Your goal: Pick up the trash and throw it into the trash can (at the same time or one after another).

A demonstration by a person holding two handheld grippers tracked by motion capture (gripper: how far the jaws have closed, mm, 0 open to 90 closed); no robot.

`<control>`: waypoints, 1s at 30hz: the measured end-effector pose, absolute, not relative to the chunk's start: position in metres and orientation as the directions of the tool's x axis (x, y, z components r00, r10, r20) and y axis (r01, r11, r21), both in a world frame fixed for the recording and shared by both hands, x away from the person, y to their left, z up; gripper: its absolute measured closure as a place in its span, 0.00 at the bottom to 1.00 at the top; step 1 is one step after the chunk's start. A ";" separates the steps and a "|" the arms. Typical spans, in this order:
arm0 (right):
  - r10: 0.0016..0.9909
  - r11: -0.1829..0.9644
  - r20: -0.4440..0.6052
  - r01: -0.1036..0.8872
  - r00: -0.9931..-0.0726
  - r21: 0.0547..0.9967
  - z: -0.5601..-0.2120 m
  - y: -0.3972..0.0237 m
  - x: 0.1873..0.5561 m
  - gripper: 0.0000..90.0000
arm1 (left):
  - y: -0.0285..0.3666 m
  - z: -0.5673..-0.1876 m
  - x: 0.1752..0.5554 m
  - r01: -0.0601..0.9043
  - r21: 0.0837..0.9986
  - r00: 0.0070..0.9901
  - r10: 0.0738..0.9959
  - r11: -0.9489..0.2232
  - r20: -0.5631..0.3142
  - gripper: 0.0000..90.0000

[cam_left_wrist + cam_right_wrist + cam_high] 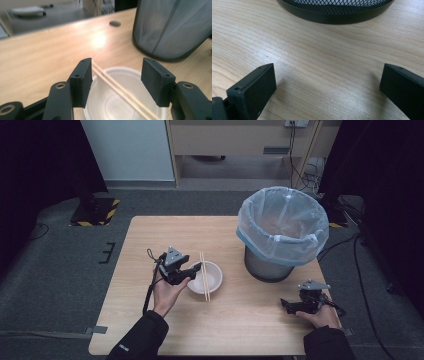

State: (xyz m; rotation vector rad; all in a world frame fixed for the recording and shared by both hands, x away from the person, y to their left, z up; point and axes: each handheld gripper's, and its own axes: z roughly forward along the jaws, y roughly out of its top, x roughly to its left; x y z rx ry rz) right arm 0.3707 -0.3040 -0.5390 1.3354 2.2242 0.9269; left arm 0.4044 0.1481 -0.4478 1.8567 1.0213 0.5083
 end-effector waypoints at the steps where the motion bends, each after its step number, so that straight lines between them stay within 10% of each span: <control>1: 0.881 0.329 0.010 0.627 -0.473 0.706 -0.539 -0.304 0.371 0.01 | 0.147 -0.452 0.405 0.446 0.864 0.567 0.821 -0.234 -0.070 0.46; 30: 0.880 0.330 0.011 0.628 -0.474 0.705 -0.539 -0.304 0.371 0.01 | 0.128 -0.491 0.416 0.547 0.768 0.548 0.836 -0.333 -0.028 0.52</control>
